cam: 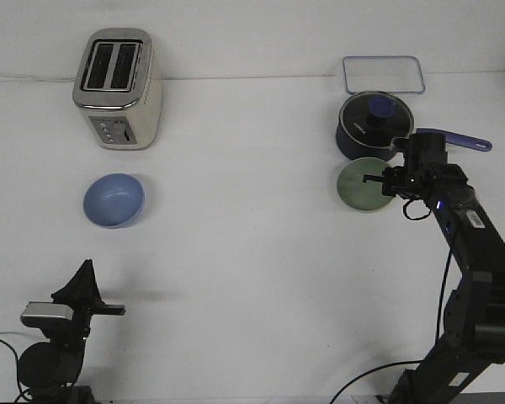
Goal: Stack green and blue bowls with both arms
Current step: 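Grasp the green bowl rim and drag it toward the table center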
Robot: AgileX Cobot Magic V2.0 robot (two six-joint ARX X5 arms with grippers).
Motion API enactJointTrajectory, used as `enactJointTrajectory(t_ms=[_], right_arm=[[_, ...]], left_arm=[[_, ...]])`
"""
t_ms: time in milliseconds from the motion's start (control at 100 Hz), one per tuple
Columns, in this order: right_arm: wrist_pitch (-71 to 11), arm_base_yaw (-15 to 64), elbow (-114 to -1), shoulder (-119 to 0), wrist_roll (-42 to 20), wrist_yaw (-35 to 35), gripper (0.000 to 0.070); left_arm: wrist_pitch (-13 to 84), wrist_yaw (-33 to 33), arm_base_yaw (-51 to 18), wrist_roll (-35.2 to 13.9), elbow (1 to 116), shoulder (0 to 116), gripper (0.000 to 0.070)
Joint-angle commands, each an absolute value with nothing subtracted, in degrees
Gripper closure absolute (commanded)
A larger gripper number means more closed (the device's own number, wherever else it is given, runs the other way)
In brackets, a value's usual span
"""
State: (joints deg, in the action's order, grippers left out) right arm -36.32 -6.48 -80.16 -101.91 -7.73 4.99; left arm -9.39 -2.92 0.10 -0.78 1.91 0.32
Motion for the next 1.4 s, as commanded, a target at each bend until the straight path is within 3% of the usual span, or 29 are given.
enactJointTrajectory(t_ms=[0,280,500,630,960,1320,1390], right_arm=[[-36.2,-6.5,-81.1,-98.4,-7.2,6.8,0.0698],[-41.0,-4.7,-80.6,-84.9,-7.5,19.6,0.0699],[-41.5,5.1,-71.2,-75.4,-7.6,20.2,0.0699],[-37.5,14.4,-61.6,-72.0,-10.2,20.1,0.0699],[-21.6,32.1,-46.9,-73.8,-19.9,17.3,0.0699],[-19.7,34.5,-46.9,-82.0,-17.7,16.1,0.0697],[-19.7,34.5,-46.9,-82.6,-17.5,16.2,0.0659]], left_arm=[[-10.0,-2.8,0.0,-0.7,0.8,0.3,0.0685],[-10.0,-2.8,0.0,-0.7,0.8,0.3,0.0685],[-10.0,-2.8,0.0,-0.7,0.8,0.3,0.0685],[-10.0,-2.8,0.0,-0.7,0.8,0.3,0.0685],[-10.0,-2.8,0.0,-0.7,0.8,0.3,0.0685],[-9.8,-2.8,0.0,-1.0,0.8,0.3,0.0686],[-9.8,-2.8,0.0,-1.8,0.8,0.3,0.0685]])
